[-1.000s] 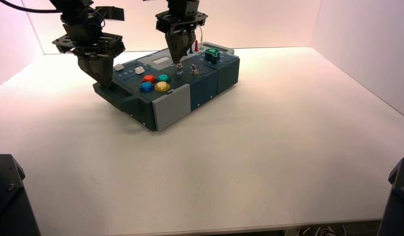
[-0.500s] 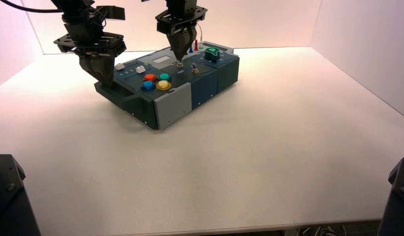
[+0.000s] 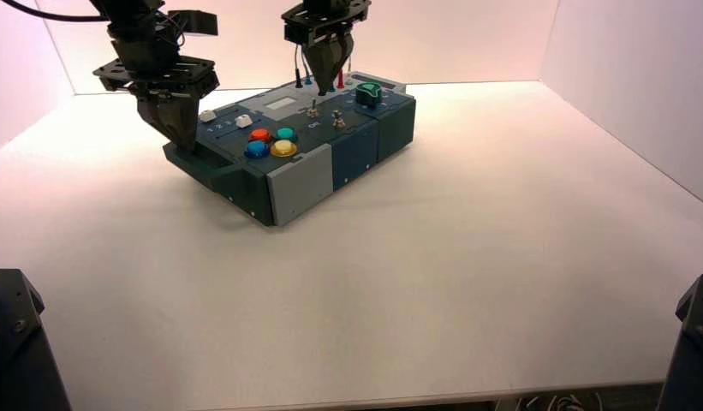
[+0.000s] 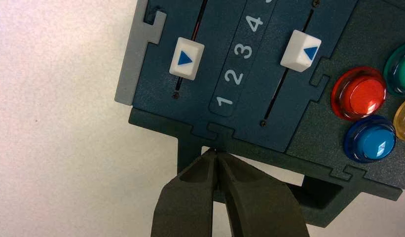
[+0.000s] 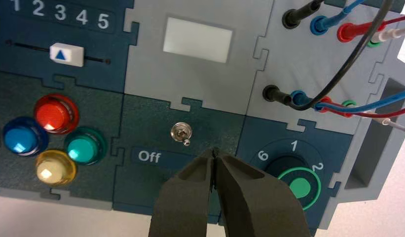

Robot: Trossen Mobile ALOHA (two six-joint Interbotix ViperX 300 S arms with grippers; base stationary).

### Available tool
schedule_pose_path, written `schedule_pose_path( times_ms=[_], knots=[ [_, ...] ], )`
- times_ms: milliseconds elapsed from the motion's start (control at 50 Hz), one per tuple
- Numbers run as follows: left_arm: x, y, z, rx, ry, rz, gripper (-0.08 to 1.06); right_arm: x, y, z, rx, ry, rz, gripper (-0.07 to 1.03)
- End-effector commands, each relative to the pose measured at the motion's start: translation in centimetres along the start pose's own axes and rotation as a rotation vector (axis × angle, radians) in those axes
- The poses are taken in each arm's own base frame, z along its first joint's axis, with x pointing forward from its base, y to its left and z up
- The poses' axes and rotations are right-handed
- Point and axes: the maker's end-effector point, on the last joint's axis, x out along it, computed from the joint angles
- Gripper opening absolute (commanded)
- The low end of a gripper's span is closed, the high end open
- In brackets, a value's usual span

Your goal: Flip the top switch on with the right gripper.

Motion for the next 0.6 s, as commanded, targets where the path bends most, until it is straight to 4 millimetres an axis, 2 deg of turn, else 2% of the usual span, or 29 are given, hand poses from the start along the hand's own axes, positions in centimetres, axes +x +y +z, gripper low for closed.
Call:
schedule_pose_path(
  times_ms=[20, 360, 600],
  knots=[
    [-2.4, -0.2, 1.4, 0.006, -0.074, 0.01, -0.03, -4.8, -0.1, 1.3, -0.002, -0.073, -0.024, -0.02],
    [-4.3, -0.4, 1.9, 0.016, -0.132, 0.021, -0.03, -6.6, 0.6, 0.7, 0.012, -0.086, 0.003, -0.02],
    [-6.2, -0.8, 2.6, 0.027, -0.203, 0.031, -0.03, -7.5, 0.9, -0.4, 0.061, -0.089, 0.005, -0.02]
  ],
)
